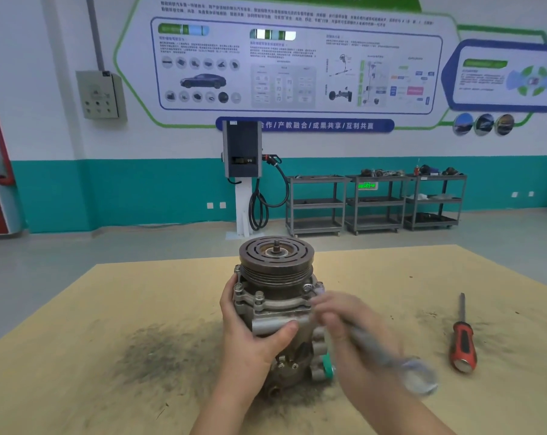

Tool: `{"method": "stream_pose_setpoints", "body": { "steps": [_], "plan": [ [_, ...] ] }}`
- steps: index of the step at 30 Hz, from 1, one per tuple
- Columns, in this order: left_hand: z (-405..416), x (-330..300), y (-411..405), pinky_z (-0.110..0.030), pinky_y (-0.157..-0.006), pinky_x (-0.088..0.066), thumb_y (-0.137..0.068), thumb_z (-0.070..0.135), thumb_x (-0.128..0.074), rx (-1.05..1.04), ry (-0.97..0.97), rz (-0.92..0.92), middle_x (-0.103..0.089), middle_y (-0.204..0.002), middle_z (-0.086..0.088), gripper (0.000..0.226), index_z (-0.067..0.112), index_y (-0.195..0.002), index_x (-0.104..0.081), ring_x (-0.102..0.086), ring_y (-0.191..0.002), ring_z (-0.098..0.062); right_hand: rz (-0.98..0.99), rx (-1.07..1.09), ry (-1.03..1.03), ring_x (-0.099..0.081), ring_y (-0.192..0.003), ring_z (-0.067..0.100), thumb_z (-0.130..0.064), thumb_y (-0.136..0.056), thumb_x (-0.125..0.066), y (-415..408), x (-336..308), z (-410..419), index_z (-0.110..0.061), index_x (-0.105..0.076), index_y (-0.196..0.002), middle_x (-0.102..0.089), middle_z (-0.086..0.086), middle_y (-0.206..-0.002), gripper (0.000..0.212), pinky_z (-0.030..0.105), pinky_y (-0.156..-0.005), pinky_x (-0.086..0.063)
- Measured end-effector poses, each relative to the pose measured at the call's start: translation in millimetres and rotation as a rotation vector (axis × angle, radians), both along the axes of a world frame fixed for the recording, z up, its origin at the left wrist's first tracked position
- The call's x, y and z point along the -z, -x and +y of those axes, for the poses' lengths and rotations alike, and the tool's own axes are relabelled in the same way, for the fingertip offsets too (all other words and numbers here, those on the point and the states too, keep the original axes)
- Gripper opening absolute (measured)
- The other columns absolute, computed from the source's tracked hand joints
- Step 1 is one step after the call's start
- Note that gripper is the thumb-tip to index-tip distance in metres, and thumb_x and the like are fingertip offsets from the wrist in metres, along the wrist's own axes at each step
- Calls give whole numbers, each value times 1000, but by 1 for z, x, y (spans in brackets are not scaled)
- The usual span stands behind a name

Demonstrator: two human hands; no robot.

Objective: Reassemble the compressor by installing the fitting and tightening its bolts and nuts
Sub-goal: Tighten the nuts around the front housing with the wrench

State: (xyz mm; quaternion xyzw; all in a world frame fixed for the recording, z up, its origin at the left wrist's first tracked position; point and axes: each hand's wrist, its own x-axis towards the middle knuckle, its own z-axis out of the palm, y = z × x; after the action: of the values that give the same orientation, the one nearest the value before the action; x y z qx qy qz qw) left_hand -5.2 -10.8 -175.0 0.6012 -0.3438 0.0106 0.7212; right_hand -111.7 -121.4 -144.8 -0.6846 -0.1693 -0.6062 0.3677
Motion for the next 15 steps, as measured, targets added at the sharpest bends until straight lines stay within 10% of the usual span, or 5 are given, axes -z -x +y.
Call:
{"method": "stream_pose_setpoints", "body": {
  "steps": [7,15],
  "plan": [
    [-9,8,-16,-46,-101,-48,-66,26,-76,-83,41,18,-55,-133,-1,82,64,-126,-35,-57,-123,-23,41,173,367,-64,-87,18,-3,-91,-58,-15,-15,22,-10,-65,-107,-65,3,-99,19,26,-79,-52],
    [-2,5,-9,-6,-80,-48,-46,44,-91,-53,27,-21,-55,-126,21,97,71,-118,-31,-60,-110,3,126,-325,-832,-48,-48,15,7,-98,-36,-5,-51,-6,-17,-44,-105,-59,2,-61,27,26,-54,-40]
  ]
}}
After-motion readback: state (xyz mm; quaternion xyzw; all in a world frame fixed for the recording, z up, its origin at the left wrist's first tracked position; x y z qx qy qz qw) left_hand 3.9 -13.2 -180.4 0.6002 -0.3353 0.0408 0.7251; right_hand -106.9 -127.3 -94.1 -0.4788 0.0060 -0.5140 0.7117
